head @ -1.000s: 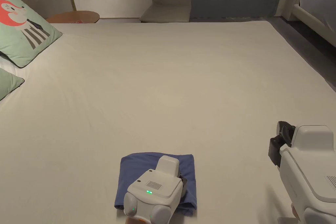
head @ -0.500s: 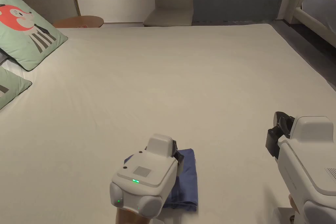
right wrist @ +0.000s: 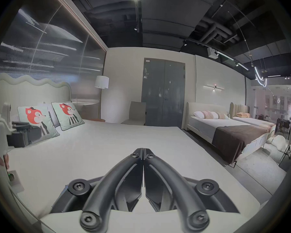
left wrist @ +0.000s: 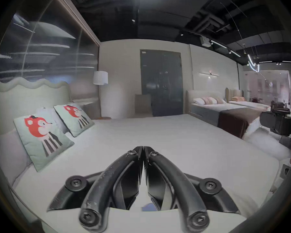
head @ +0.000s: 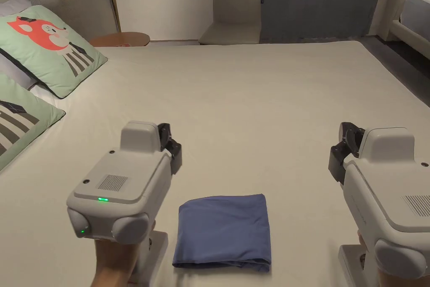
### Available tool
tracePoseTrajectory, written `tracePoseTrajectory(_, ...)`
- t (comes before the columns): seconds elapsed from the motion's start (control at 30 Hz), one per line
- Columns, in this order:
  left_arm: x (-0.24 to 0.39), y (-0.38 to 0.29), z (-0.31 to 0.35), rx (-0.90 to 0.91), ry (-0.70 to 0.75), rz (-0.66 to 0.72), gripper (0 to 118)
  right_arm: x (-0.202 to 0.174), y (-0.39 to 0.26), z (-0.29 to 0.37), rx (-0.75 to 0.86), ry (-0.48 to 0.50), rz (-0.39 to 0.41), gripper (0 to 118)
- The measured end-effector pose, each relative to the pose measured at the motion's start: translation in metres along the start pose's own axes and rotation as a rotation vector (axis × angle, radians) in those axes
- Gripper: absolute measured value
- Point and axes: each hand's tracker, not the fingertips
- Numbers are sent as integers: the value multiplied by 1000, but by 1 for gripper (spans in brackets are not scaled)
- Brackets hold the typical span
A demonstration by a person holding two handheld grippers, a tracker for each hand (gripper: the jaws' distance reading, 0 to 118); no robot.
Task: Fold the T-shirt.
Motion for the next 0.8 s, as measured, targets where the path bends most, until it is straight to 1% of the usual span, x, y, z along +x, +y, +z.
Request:
tracePoseTrajectory(0.23,-36,2,4,39,87,5,0,-13,9,1,10,23,0,1)
tracePoseTrajectory(0.6,-45,-2,1,18,98,45,0,-19,7,-8,-6,42,5,1)
tracePoseTrajectory(0.67,-43,-2,3,16,96,44,0,-20,0,-13,-25,57,-1,1)
tracePoseTrajectory(0.8,-44,-4,3,8,92,44,0,-34,-29,-30,-135,127,-28,1)
